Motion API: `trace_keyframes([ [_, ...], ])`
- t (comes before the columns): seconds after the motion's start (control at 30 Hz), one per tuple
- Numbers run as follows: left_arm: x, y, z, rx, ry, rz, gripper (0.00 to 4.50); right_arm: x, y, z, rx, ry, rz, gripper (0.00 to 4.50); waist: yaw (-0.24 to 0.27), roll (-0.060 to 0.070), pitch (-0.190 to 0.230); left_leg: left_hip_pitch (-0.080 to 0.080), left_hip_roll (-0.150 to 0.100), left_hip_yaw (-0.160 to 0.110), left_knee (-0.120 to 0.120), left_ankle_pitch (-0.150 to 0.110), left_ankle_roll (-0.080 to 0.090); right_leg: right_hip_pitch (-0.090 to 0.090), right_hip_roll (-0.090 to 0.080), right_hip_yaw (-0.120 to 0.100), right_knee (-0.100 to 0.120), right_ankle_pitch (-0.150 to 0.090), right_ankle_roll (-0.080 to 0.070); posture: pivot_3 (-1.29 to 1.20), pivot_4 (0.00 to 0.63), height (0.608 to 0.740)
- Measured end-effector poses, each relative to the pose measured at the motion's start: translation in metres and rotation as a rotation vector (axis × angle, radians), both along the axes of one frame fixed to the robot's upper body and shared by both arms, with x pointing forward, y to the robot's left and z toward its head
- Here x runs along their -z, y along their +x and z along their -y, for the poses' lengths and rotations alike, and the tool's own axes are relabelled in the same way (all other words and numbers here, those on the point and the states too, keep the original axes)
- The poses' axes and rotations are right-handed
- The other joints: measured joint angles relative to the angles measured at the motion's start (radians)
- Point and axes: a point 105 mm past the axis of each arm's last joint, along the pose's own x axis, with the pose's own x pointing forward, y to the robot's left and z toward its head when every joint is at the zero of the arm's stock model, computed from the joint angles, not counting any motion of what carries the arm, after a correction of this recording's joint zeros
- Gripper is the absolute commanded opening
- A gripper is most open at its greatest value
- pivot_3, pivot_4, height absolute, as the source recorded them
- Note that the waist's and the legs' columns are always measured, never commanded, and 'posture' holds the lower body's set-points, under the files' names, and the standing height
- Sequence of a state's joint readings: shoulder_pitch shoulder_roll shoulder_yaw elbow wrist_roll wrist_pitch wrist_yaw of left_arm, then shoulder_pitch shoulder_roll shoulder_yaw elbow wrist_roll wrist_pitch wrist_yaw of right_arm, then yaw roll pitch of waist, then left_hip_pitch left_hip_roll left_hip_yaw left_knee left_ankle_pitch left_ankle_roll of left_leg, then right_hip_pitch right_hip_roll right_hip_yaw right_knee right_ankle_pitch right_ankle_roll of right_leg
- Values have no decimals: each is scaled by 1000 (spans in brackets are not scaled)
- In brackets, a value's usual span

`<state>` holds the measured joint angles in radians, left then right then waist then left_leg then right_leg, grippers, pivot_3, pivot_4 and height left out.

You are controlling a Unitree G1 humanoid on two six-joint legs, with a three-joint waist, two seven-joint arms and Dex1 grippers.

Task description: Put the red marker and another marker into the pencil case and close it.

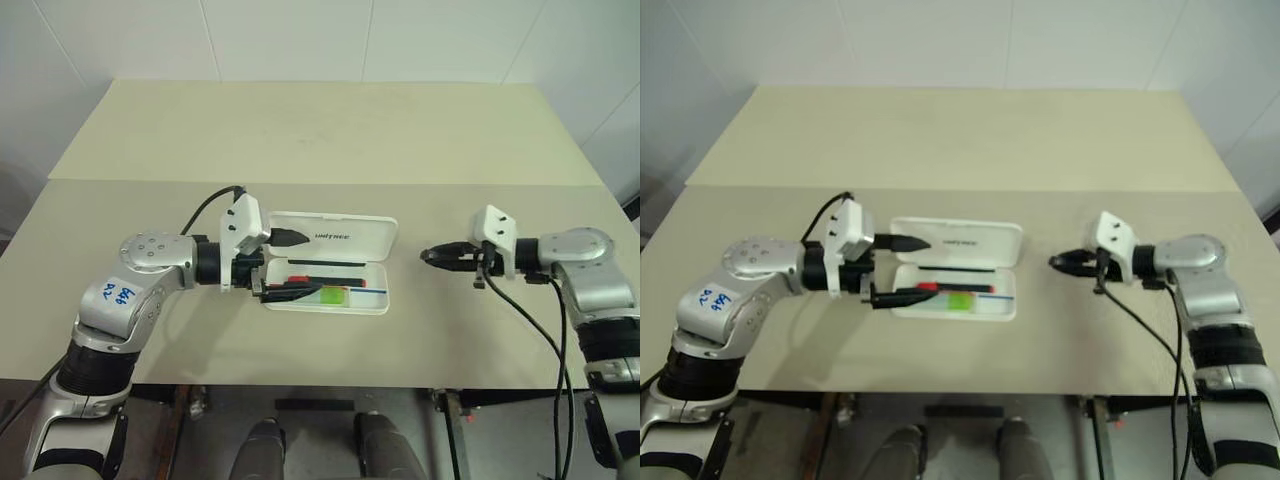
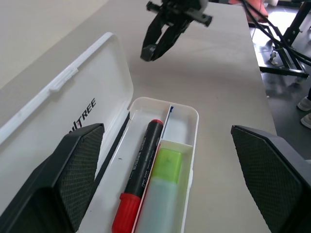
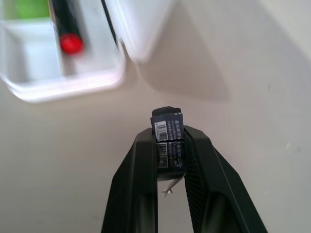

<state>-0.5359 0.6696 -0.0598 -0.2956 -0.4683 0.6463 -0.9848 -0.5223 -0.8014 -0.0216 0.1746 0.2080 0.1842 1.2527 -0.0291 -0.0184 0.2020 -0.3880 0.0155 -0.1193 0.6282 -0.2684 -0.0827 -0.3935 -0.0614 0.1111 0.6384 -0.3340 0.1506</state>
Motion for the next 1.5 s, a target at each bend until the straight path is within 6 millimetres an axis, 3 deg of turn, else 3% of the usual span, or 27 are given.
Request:
trace_keyframes([
  [0.27,3,0,-4,31,5,0,4500,-22,-59,-72,-116,211,-39,389,1,0,0,0,0,0,1,0,0,1,0,0,0,0,0,0,150,740],
  [0.43,6,-1,-4,56,9,-10,4500,-17,-72,-97,-145,262,-77,389,1,0,0,0,0,0,1,0,0,1,0,0,-1,0,0,0,150,740],
  [0.6,9,-1,-3,62,13,-20,4500,-3,-71,-102,-140,262,-116,389,1,0,0,0,0,0,0,0,0,1,0,0,-1,0,0,0,150,740],
  [1.03,8,-4,-2,65,19,-9,4500,32,-40,-88,-89,180,-134,389,0,0,0,0,0,0,0,0,0,0,0,0,-1,0,0,0,150,740],
  [1.37,9,-4,-3,54,19,-12,4500,41,-44,-95,-157,150,-168,389,-1,0,0,0,0,0,0,0,0,0,0,0,-1,0,0,0,150,740],
  [1.4,10,-4,-3,53,19,-13,4500,41,-45,-97,-162,152,-172,1128,-1,0,0,0,0,0,0,0,0,0,0,0,-1,0,0,0,150,740],
  [1.5,10,-4,-3,51,18,-13,4500,42,-45,-98,-162,157,-176,2052,0,0,0,0,0,0,0,0,0,0,0,0,-1,0,0,0,150,740],
])
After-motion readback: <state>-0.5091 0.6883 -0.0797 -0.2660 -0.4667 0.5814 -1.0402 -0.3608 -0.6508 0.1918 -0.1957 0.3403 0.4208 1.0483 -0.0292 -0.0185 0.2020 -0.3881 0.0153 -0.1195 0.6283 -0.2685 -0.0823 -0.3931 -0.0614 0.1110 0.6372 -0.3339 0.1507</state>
